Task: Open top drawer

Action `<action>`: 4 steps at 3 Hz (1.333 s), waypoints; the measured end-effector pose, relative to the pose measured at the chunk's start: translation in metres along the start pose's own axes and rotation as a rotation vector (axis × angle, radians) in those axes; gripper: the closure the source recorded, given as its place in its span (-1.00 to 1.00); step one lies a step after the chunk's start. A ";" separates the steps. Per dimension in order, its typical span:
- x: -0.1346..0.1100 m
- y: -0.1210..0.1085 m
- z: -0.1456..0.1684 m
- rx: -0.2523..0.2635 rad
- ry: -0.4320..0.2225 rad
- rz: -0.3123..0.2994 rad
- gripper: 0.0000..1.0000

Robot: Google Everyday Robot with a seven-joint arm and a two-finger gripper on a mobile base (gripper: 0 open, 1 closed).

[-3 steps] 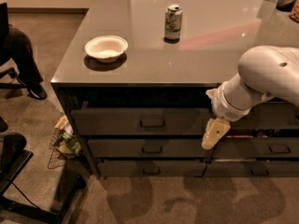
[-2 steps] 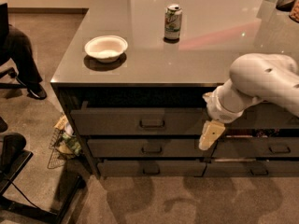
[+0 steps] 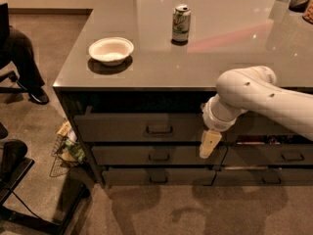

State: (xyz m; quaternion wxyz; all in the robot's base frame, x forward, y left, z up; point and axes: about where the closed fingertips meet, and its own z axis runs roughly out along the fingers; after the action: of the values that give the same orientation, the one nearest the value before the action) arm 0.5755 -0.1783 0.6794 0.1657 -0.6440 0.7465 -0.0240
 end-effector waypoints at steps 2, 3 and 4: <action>-0.006 0.007 0.033 -0.024 0.051 -0.024 -0.64; 0.003 0.026 0.027 -0.030 0.087 -0.004 -0.17; 0.008 0.043 0.004 -0.024 0.115 0.007 0.29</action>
Offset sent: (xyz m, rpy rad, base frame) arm 0.0014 0.0174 -0.0461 -0.0790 0.0435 0.0140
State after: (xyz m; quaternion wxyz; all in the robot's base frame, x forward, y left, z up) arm 0.5343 -0.1777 0.6633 0.1149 -0.6409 0.7572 -0.0517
